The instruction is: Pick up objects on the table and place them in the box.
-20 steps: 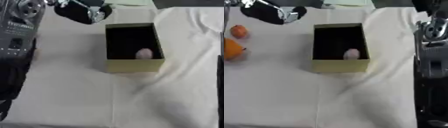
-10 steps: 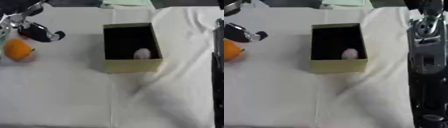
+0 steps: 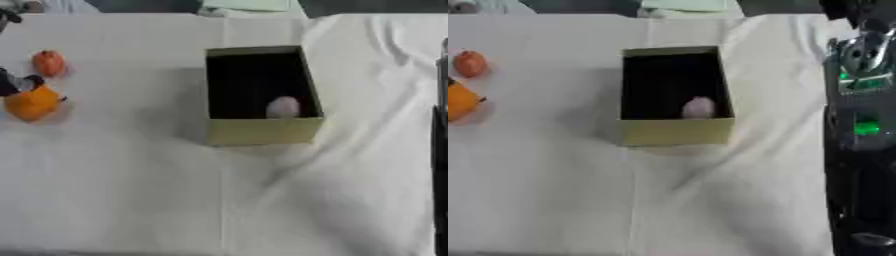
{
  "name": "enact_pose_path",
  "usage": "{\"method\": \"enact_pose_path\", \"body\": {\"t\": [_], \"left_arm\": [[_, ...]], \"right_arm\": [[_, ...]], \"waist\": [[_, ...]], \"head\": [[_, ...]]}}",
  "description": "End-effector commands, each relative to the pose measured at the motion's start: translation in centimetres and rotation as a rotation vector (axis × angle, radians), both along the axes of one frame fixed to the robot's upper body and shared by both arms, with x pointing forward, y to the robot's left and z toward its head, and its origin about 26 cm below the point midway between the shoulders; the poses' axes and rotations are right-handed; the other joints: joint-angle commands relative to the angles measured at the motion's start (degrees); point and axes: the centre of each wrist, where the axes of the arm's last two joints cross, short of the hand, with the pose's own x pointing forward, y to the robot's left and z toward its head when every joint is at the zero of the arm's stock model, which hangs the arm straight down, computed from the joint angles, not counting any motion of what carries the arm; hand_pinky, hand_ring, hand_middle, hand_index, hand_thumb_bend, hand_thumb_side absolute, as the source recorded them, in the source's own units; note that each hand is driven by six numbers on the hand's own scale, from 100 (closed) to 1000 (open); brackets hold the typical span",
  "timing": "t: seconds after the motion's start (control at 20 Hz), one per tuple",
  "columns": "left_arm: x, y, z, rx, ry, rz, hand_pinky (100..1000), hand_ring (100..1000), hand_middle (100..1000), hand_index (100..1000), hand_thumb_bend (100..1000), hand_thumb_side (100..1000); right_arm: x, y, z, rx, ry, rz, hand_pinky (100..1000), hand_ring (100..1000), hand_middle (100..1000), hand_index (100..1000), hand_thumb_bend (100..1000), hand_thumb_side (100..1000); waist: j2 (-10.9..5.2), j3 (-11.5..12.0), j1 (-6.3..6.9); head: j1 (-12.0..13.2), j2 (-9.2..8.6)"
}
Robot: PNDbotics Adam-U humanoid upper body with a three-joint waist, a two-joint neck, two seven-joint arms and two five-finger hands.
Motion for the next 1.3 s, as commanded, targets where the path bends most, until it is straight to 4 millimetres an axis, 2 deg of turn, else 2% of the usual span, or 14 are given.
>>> {"method": "enact_pose_path", "body": {"t": [0.05, 0.35, 0.65, 0.8, 0.9, 1.05, 1.1, 1.3], "left_arm": [[0.2, 2.5, 0.9, -0.027, 0.001, 0.094, 691, 821, 852, 920, 509, 381], [1.5, 4.0, -1.2, -0.078, 0.120, 0.159, 702, 834, 859, 925, 527, 409], [2.4, 4.9, -3.0, -0.068, 0.192, 0.211, 701, 832, 835, 905, 562, 380], [2.9, 5.0, -3.9, -0.078, 0.210, 0.219, 660, 797, 809, 891, 541, 368], [3.3, 4.9, -4.3, -0.095, 0.204, 0.217, 618, 760, 783, 876, 493, 329], [3.9, 4.5, -4.7, -0.109, 0.171, 0.208, 597, 743, 776, 870, 481, 301], [4.0, 4.3, -4.8, -0.108, 0.160, 0.204, 574, 724, 762, 858, 462, 257], [4.6, 3.6, -5.3, -0.117, 0.129, 0.174, 511, 668, 715, 824, 415, 215]], "right_arm": [[-0.4, 0.1, 0.9, -0.009, -0.035, 0.005, 843, 814, 737, 808, 100, 753], [-0.4, 0.1, 0.9, -0.007, -0.035, 0.007, 843, 814, 737, 808, 100, 753], [-0.4, 0.0, 0.9, -0.003, -0.035, 0.010, 843, 814, 736, 808, 100, 754], [-0.4, 0.0, 0.9, -0.001, -0.035, 0.012, 843, 814, 735, 808, 100, 753], [-0.4, 0.0, 0.9, 0.000, -0.034, 0.013, 843, 814, 735, 807, 100, 753], [-0.4, 0.1, 0.9, 0.001, -0.033, 0.015, 843, 814, 735, 807, 100, 753], [-0.4, 0.1, 0.9, 0.001, -0.033, 0.016, 843, 815, 735, 807, 100, 753], [-0.4, 0.1, 0.8, 0.002, -0.031, 0.018, 842, 814, 733, 807, 100, 753]], "waist": [[-0.71, -0.05, 0.06], [-0.35, -0.10, -0.08], [0.01, -0.14, -0.07], [0.10, -0.22, -0.12], [0.14, -0.23, -0.18], [0.16, -0.31, -0.27], [0.17, -0.34, -0.28], [0.21, -0.45, -0.31]], "head": [[0.47, 0.29], [0.65, 0.29], [0.74, 0.29], [0.78, 0.29], [0.83, 0.29], [0.89, 0.29], [0.94, 0.29], [0.98, 0.29]]}}
